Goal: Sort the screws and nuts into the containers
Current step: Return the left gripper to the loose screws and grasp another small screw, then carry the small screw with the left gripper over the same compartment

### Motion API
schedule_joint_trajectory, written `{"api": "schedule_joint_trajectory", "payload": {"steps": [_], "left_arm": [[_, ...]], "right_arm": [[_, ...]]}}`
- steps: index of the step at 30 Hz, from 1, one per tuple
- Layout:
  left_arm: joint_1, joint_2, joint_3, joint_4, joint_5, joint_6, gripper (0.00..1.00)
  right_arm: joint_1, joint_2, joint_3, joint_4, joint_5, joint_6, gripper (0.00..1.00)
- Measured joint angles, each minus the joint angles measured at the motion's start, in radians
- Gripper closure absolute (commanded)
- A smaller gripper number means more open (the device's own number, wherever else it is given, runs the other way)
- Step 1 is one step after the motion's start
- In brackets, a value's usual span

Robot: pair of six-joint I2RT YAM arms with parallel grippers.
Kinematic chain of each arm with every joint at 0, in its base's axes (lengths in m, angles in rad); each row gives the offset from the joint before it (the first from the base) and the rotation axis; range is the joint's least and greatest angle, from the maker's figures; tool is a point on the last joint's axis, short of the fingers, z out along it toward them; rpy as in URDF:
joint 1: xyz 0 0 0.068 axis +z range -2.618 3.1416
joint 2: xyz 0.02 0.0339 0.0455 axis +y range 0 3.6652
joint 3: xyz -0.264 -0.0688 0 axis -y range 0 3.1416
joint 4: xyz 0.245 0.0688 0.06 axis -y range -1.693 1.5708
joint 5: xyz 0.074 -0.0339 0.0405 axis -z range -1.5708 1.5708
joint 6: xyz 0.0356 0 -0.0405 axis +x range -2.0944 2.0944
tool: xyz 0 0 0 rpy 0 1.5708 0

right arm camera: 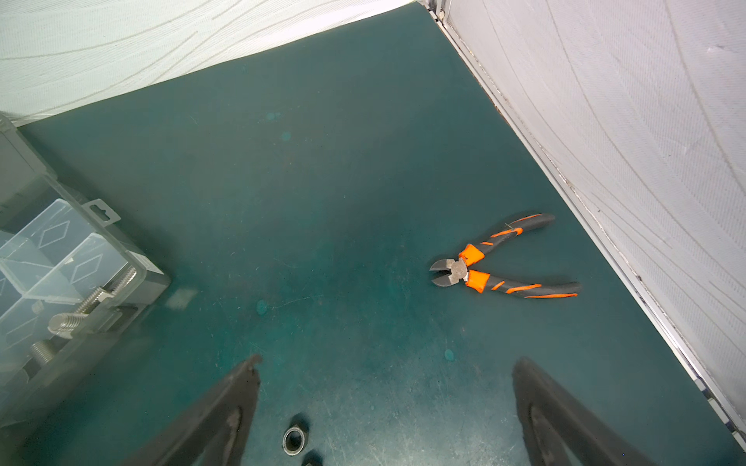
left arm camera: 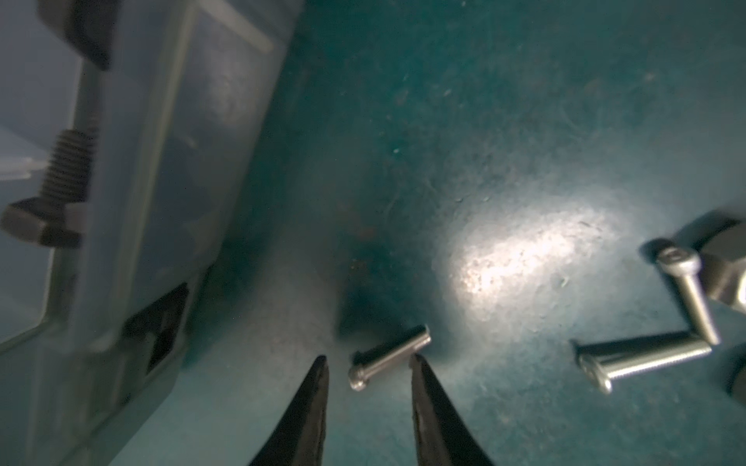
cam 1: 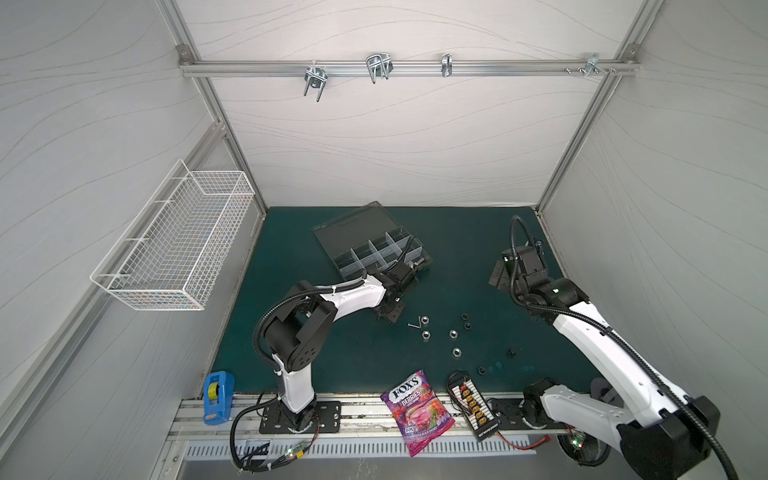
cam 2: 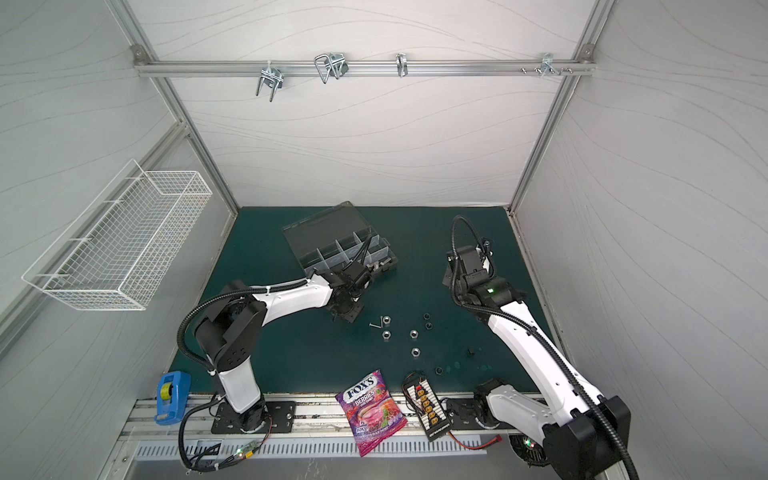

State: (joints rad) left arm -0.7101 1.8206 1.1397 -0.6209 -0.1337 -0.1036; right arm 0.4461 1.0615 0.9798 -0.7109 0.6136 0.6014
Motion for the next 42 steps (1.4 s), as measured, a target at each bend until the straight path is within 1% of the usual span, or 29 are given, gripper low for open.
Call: {"api": "schedule_joint_trajectory", "payload": {"steps": [7,12,17,19,25,29,33,42], "left_arm": [[0.0,0.032,0.022,-0.002,0.014,-0.001,0.68],[0.0,0.047,0.042,-0.018,0.029,-0.005,0.78],[0.0,0.05,0.046,-0.026,0.049,-0.024,0.83],[0.001,0.056,0.055,-0.037,0.07,-0.036,0.83],[0.005,0.078,0.089,-0.108,0.128,-0.061,0.92],[0.005,0.078,0.09,-0.138,0.15,-0.066,0.93],[0.007,0.077,0.09,-0.142,0.158,-0.073,1.0],[0.009,0.076,0.09,-0.142,0.168,-0.085,1.0]], "right_arm": [[-0.004,-0.001,-0.001,0.0,0.013,0.0,0.01],[-0.006,-0.017,-0.001,-0.002,0.023,-0.003,0.01],[-0.01,-0.043,-0.002,-0.003,0.039,-0.006,0.01],[-0.01,-0.055,-0.004,-0.002,0.042,-0.007,0.01],[-0.01,-0.092,-0.014,-0.002,0.056,-0.007,0.01],[-0.012,-0.116,-0.021,-0.002,0.066,-0.007,0.01],[-0.014,-0.128,-0.026,0.0,0.067,-0.007,0.01],[-0.014,-0.128,-0.029,0.003,0.066,-0.007,0.01]]}}
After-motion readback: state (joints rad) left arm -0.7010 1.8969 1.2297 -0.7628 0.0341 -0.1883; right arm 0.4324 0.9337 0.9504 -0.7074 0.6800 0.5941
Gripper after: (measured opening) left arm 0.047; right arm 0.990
